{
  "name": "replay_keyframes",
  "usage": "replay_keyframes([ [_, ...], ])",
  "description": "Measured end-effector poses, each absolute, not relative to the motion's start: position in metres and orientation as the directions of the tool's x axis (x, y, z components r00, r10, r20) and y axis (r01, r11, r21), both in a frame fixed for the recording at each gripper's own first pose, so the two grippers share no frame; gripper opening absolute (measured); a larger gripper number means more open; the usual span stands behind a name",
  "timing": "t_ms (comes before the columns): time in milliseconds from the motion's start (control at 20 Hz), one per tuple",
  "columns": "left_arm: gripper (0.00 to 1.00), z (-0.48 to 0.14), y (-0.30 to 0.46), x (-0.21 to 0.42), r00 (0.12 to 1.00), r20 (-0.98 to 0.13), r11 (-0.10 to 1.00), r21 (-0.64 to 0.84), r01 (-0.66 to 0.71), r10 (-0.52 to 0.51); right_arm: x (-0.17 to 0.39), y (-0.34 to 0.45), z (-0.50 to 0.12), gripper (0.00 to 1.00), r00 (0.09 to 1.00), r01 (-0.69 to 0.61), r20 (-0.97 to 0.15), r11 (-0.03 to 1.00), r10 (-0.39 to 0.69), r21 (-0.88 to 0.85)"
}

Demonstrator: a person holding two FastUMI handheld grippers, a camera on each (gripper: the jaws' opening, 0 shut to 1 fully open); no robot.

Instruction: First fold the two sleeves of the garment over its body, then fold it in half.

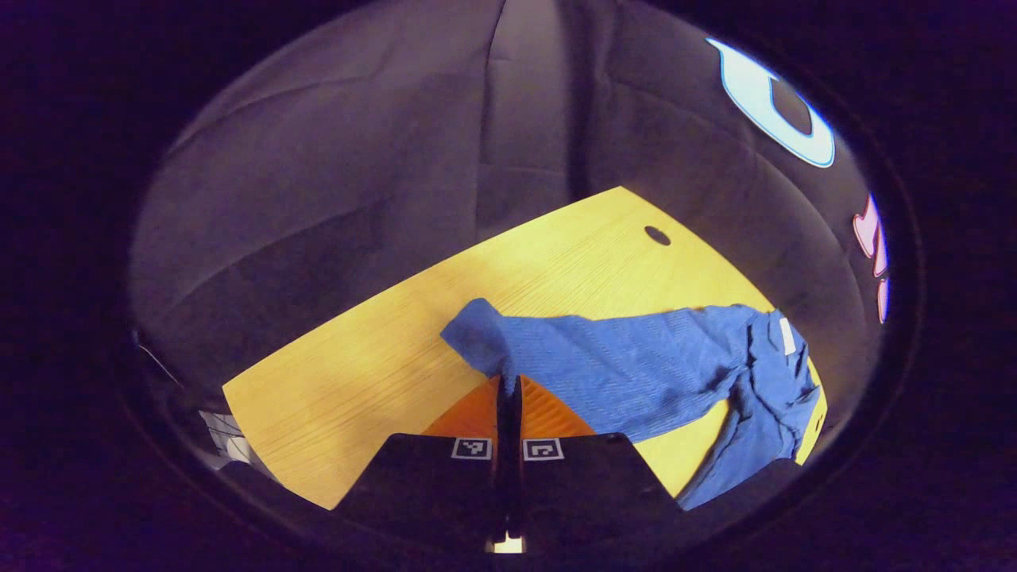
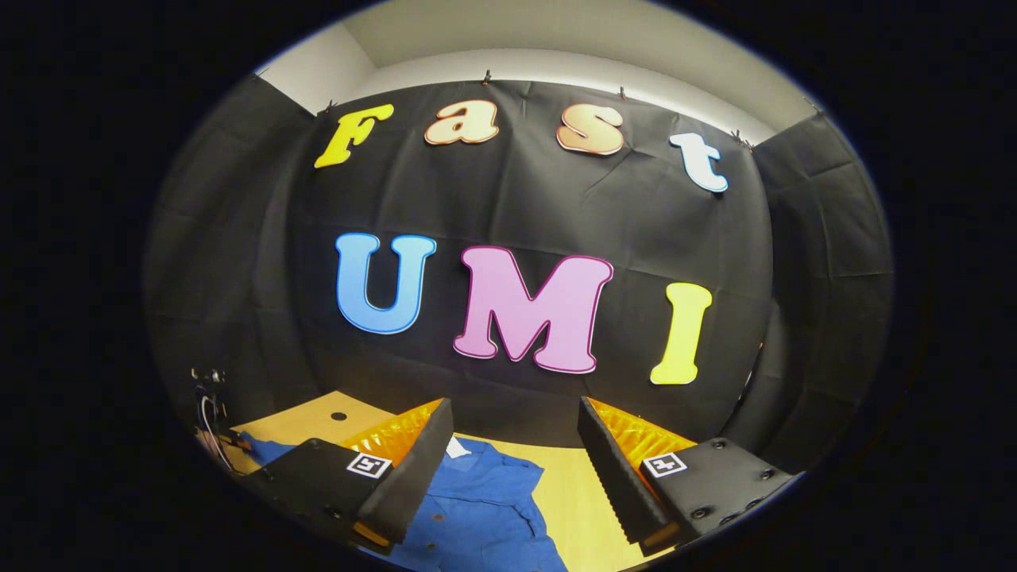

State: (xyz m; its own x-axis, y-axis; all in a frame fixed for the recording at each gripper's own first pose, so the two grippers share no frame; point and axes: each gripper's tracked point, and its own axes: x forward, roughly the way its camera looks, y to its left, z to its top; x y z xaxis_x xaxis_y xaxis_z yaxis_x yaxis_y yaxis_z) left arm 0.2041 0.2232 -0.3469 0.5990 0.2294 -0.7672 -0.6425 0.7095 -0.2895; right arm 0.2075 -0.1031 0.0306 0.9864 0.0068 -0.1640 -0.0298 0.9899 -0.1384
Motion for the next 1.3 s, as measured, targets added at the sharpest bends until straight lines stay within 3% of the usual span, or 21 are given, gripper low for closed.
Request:
replay_keyframes([
  [50, 0.00, -0.327, 0.212, 0.223, 0.652, -0.730, 0.741, -0.319, -0.591, 0.206, 0.210, -0.111, 0.027, 0.99, 0.985, -0.022, -0.173, 0.990, -0.003, -0.139],
  [200, 0.00, -0.264, 0.152, 0.291, 0.801, -0.586, 0.835, -0.376, -0.401, 0.121, 0.217, -0.142, 0.021, 0.99, 0.981, 0.015, -0.189, 0.992, -0.039, -0.128],
  [350, 0.00, -0.218, 0.047, 0.361, 0.899, -0.434, 0.881, -0.445, -0.162, -0.054, 0.221, -0.178, 0.014, 0.99, 0.976, 0.056, -0.200, 0.989, -0.083, -0.135],
  [600, 0.00, -0.221, -0.138, 0.418, 0.844, -0.390, 0.886, -0.422, 0.191, -0.368, 0.208, -0.245, -0.012, 0.99, 0.948, 0.151, -0.261, 0.980, -0.180, -0.127],
  [750, 0.01, -0.246, -0.200, 0.426, 0.783, -0.467, 0.893, -0.379, 0.242, -0.410, 0.198, -0.268, -0.035, 0.99, 0.922, 0.203, -0.321, 0.977, -0.215, -0.073],
  [800, 0.08, -0.251, -0.216, 0.422, 0.762, -0.498, 0.896, -0.371, 0.242, -0.413, 0.194, -0.273, -0.042, 0.99, 0.915, 0.212, -0.340, 0.976, -0.218, -0.058],
  [950, 0.73, -0.267, -0.237, 0.416, 0.728, -0.558, 0.906, -0.366, 0.214, -0.398, 0.186, -0.284, -0.066, 0.99, 0.895, 0.227, -0.380, 0.972, -0.233, -0.062],
  [1150, 0.84, -0.253, -0.208, 0.386, 0.758, -0.559, 0.932, -0.310, 0.185, -0.337, 0.166, -0.281, -0.113, 0.99, 0.849, 0.248, -0.475, 0.968, -0.234, -0.034],
  [1300, 0.84, -0.237, -0.157, 0.324, 0.781, -0.558, 0.954, -0.249, 0.165, -0.281, 0.142, -0.264, -0.156, 0.99, 0.804, 0.268, -0.553, 0.963, -0.217, 0.012],
])
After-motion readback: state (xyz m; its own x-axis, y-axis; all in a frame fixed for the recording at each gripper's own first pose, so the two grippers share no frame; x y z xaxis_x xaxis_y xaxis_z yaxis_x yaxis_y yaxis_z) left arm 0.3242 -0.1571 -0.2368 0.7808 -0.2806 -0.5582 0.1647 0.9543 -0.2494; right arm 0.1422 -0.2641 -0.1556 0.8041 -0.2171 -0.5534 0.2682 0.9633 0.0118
